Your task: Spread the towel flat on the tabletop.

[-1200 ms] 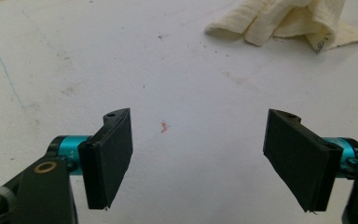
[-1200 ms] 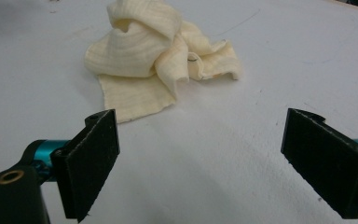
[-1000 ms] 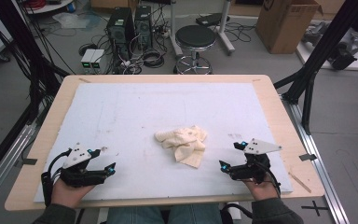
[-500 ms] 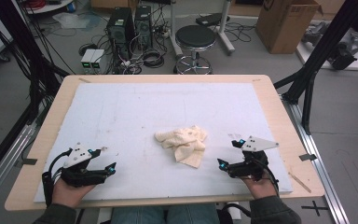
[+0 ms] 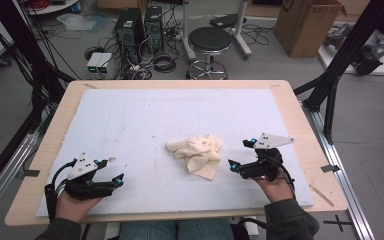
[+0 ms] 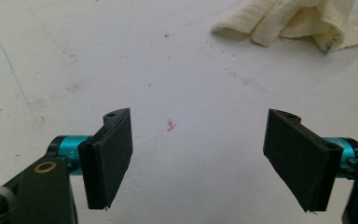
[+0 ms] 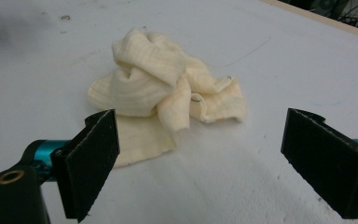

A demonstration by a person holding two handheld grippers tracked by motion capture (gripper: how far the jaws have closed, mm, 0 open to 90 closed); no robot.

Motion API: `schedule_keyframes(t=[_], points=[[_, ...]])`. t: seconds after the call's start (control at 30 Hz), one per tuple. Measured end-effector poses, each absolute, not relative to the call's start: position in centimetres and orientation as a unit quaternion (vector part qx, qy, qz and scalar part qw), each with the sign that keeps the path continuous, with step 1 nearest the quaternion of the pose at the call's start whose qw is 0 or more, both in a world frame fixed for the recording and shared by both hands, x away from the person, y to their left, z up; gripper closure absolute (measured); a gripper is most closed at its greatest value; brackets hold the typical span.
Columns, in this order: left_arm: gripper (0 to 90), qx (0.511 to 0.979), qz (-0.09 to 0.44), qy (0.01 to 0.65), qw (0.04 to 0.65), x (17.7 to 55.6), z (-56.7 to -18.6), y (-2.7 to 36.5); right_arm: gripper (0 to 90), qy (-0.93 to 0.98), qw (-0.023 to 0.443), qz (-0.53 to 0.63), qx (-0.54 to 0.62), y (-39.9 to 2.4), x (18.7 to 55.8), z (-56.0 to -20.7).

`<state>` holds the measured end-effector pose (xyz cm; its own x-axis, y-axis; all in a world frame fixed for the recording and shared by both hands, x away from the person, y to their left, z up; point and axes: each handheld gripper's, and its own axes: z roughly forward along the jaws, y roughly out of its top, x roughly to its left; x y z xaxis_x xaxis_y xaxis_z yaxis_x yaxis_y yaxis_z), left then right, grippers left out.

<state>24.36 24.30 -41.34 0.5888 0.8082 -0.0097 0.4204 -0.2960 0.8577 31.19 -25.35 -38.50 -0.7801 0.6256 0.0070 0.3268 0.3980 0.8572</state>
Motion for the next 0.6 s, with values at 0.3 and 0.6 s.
schedule_keyframes(t=[0.3, 0.6], points=[[24.5, 0.774, 0.223, 0.398, 0.439, 24.2, -41.3, 24.5, 10.7, 0.836, 0.151, 0.46, 0.26, -22.8, 32.9, -36.8], [24.5, 0.775, 0.223, 0.395, 0.439, 24.2, -41.3, 24.4, 11.2, 0.849, 0.134, 0.448, 0.247, -20.2, 34.3, -36.5]])
